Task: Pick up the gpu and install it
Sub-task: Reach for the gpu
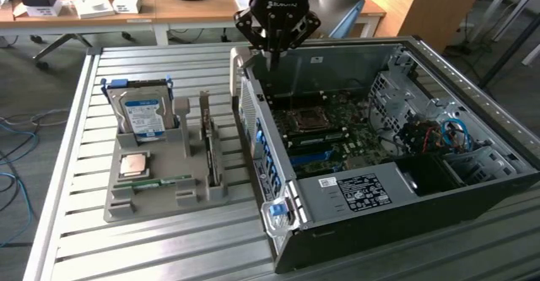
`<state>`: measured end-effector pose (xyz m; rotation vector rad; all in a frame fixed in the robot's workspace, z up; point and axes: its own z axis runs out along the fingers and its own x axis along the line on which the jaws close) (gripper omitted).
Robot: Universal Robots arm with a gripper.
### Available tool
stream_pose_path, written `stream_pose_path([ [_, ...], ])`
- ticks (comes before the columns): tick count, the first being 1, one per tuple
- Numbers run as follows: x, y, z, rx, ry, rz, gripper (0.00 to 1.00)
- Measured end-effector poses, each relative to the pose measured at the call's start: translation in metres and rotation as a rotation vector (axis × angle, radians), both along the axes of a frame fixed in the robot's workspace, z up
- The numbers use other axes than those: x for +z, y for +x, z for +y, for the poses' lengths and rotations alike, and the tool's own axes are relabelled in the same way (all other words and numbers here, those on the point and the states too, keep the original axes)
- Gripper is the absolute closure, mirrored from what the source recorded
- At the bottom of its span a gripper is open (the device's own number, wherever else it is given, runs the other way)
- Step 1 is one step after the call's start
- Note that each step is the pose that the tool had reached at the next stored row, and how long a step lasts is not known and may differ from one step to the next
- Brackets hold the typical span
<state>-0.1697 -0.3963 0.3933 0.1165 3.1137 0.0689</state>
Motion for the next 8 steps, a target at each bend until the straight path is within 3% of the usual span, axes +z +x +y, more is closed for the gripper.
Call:
stream_pose_path([
  [8,-0.0001,-0.018,0.0028,0.000,0.0000,0.0000,0.89],
])
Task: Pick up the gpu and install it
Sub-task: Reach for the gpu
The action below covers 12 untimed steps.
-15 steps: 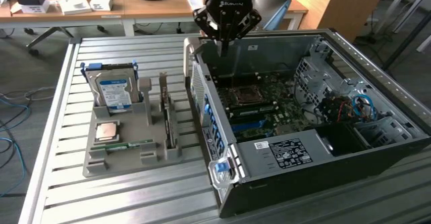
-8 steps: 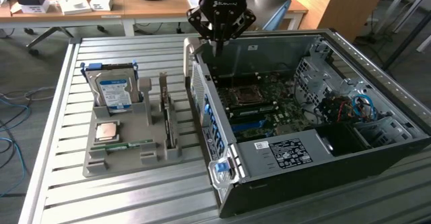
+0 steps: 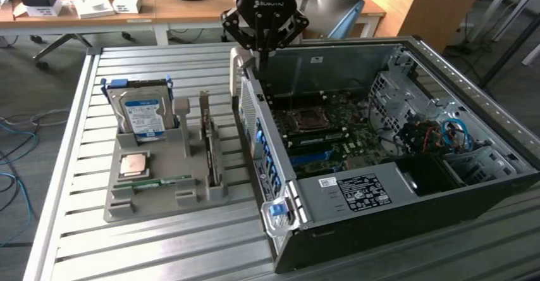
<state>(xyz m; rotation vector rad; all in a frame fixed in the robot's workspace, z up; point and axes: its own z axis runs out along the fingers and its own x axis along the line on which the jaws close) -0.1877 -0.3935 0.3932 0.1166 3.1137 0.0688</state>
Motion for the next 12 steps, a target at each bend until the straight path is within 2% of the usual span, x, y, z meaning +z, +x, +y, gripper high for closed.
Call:
stream_pose_path([
  [12,-0.0002,-0.022,0.0052,0.000,0.0000,0.0000,0.89],
])
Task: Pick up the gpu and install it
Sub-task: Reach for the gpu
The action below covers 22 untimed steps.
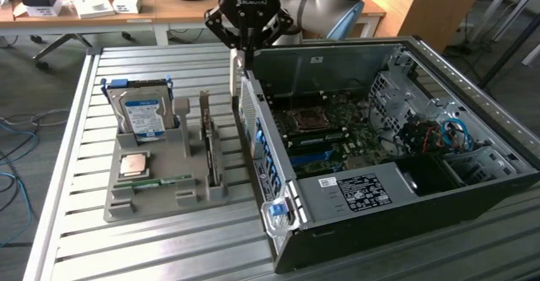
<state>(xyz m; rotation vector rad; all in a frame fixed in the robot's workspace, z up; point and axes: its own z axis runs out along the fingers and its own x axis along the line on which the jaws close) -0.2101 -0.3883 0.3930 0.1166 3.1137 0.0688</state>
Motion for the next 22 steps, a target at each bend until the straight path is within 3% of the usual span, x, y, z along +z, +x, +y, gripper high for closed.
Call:
stream_pose_path([
  [22,-0.0007,-0.040,0.0092,0.000,0.0000,0.0000,0.89],
])
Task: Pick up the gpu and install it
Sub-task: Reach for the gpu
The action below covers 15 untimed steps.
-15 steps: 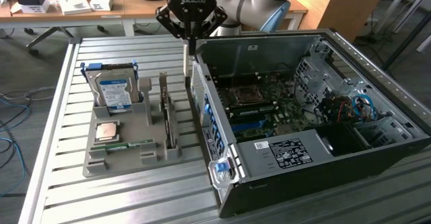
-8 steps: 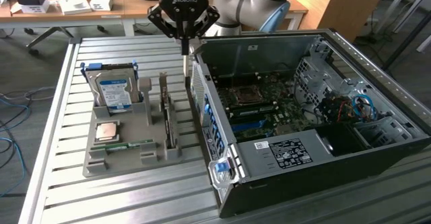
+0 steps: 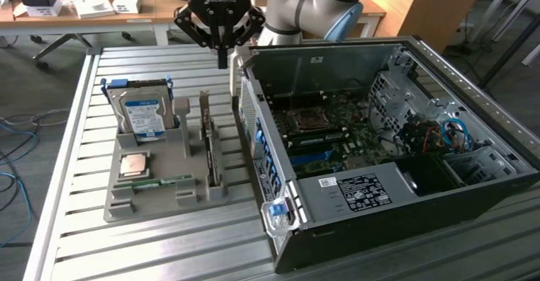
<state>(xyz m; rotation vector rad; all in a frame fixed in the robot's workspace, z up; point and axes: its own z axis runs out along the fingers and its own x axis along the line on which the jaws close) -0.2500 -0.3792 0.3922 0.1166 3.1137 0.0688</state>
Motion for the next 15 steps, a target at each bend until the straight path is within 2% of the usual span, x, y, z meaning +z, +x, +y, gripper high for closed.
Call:
stream_pose_path([
  [11,-0.0005,-0.019,0.0022,0.000,0.0000,0.0000,0.89],
  [15,-0.0005,-0.020,0.0022,0.000,0.0000,0.0000,0.89],
])
